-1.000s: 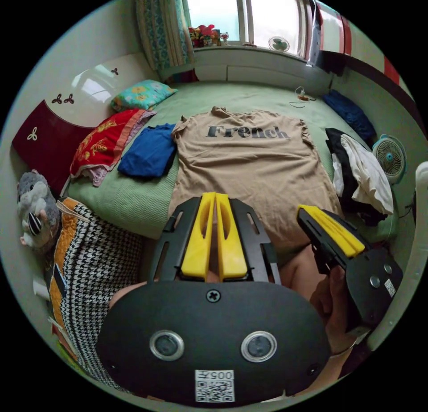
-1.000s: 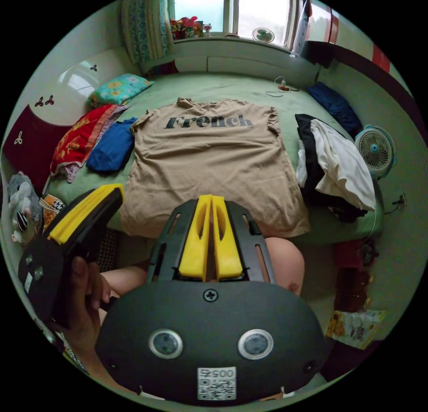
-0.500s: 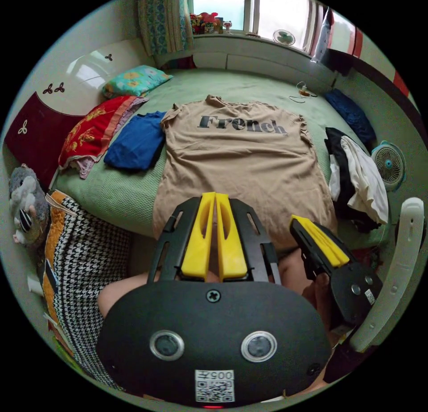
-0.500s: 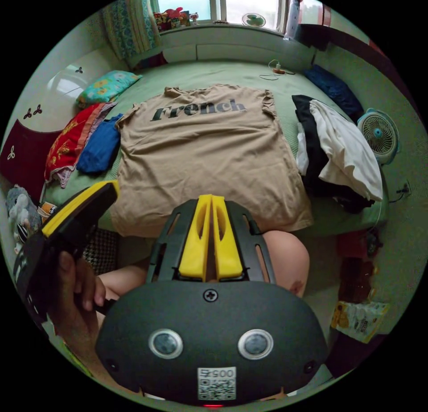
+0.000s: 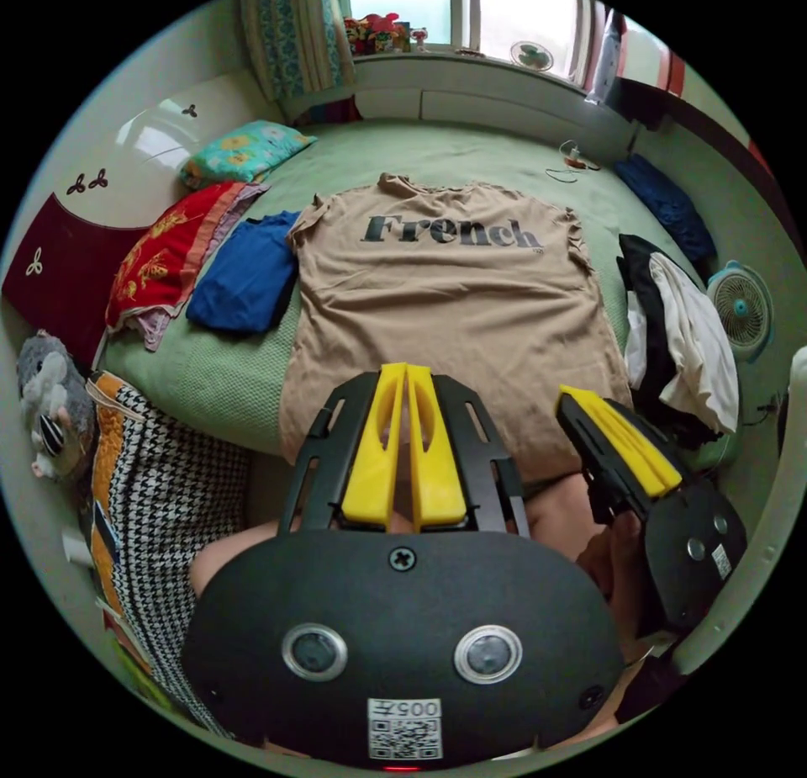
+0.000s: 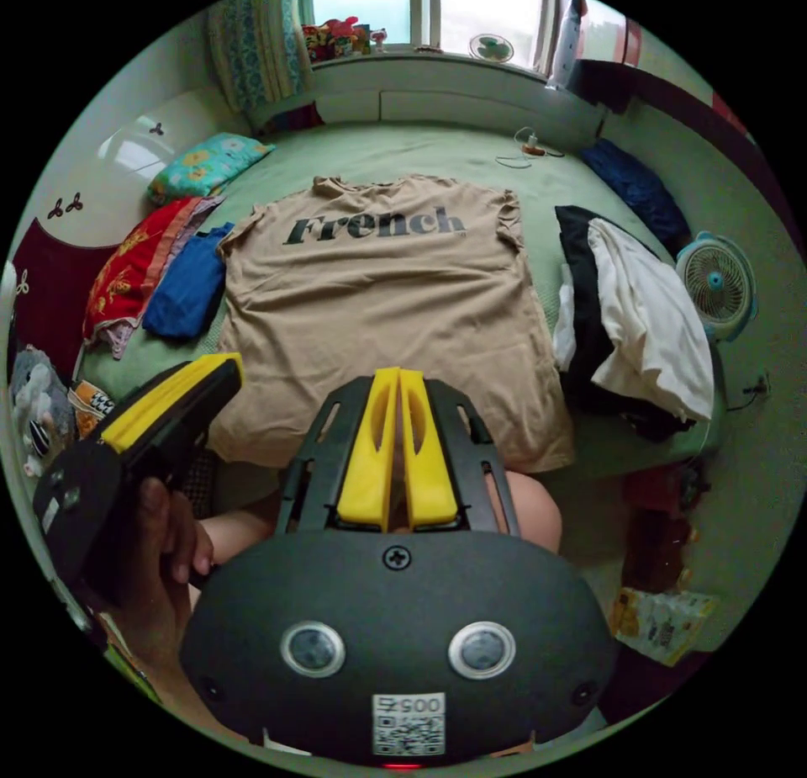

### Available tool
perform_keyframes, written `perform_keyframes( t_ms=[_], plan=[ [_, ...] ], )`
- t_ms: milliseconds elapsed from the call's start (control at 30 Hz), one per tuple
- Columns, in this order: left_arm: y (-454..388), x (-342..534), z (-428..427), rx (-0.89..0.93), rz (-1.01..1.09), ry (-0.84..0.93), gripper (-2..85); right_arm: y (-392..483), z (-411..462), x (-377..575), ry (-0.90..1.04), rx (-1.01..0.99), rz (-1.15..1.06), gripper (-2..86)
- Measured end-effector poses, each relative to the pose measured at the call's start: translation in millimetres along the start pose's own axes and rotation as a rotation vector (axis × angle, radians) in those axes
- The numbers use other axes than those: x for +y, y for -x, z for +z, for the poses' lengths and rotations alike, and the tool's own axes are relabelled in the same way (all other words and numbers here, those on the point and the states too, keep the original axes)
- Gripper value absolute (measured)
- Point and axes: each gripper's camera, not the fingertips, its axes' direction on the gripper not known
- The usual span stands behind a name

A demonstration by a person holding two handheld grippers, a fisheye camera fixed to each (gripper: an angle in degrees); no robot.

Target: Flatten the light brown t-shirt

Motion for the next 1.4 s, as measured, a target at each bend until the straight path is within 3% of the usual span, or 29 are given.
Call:
perform_keyframes(
  t_ms=[233, 333, 567, 867, 1400],
  plan=[
    [11.1, -44.6, 11.8, 0.013, -0.012, -0.033, -0.1, 4.6, 17.3, -38.7, 0.025, 0.049, -0.028, -1.2],
    [16.9, -53.5, 25.7, -0.016, -0.045, -0.029, -0.2, -5.8, 31.8, -51.3, 0.053, -0.04, 0.014, -1.1],
    [22.2, -79.9, 68.4, 0.052, 0.001, 0.119, -0.2, -29.8, 65.1, -72.4, 0.097, -0.076, 0.048, -1.2],
    [41.2, -98.5, 87.9, 0.062, -0.022, 0.098, -0.2, -28.0, 73.0, -80.5, 0.076, 0.037, 0.096, -1.2],
    [67.1, -120.8, 124.5, 0.055, 0.005, 0.078, -0.2, -34.9, 107.6, -89.8, 0.105, -0.008, 0.038, -1.2]
  ],
)
